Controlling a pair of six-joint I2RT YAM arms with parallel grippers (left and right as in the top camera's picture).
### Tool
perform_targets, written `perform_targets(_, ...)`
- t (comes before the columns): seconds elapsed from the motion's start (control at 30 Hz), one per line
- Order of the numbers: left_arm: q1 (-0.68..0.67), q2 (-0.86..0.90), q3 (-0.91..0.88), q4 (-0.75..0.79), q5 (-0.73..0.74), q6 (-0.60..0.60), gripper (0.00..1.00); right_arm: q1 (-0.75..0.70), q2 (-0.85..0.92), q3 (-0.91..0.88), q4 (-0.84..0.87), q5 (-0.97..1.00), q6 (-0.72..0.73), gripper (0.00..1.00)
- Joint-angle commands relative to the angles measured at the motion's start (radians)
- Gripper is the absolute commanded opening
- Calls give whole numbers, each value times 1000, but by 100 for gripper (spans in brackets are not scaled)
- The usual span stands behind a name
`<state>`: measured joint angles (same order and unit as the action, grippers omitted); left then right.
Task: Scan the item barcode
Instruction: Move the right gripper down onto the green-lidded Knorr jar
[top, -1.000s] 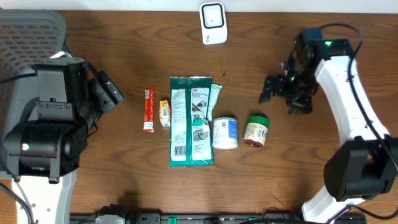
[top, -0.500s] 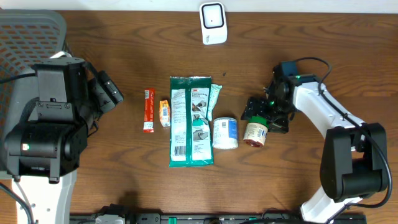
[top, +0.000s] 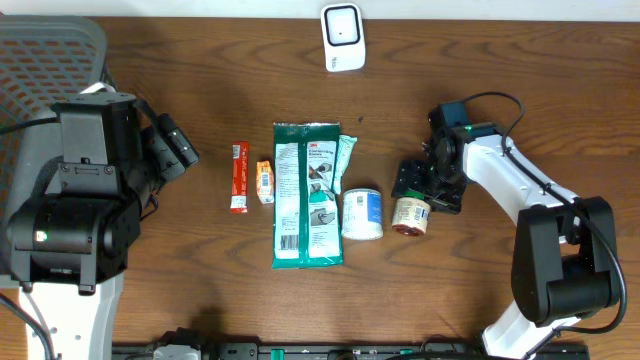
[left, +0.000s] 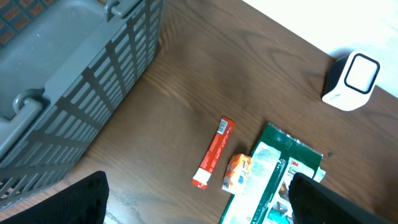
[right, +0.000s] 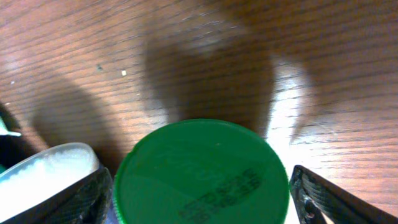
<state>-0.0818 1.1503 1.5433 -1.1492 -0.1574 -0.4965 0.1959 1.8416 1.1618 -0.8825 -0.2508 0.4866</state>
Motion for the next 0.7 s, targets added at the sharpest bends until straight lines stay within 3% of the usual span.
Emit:
perform_targets(0.0,4,0,12,-2,-12,10,90,13,-6,-7,-2,34,6,78)
perform_targets(0.13,4,0,12,-2,-12,10,90,20,-6,-8,-2,34,6,73)
perform_targets(0.23,4,0,12,-2,-12,10,90,21,-10,-8,-12,33,-14,48)
perform_targets(0.27,4,0,12,-2,-12,10,90,21,-18,-6,-13,33,-27,45)
perform_targets(0.53,4,0,12,-2,-12,10,90,-13,-181,97,-120,44,-120,50)
perform_targets(0.67,4,0,12,-2,-12,10,90,-10,-277,100,-82,164,-125,50)
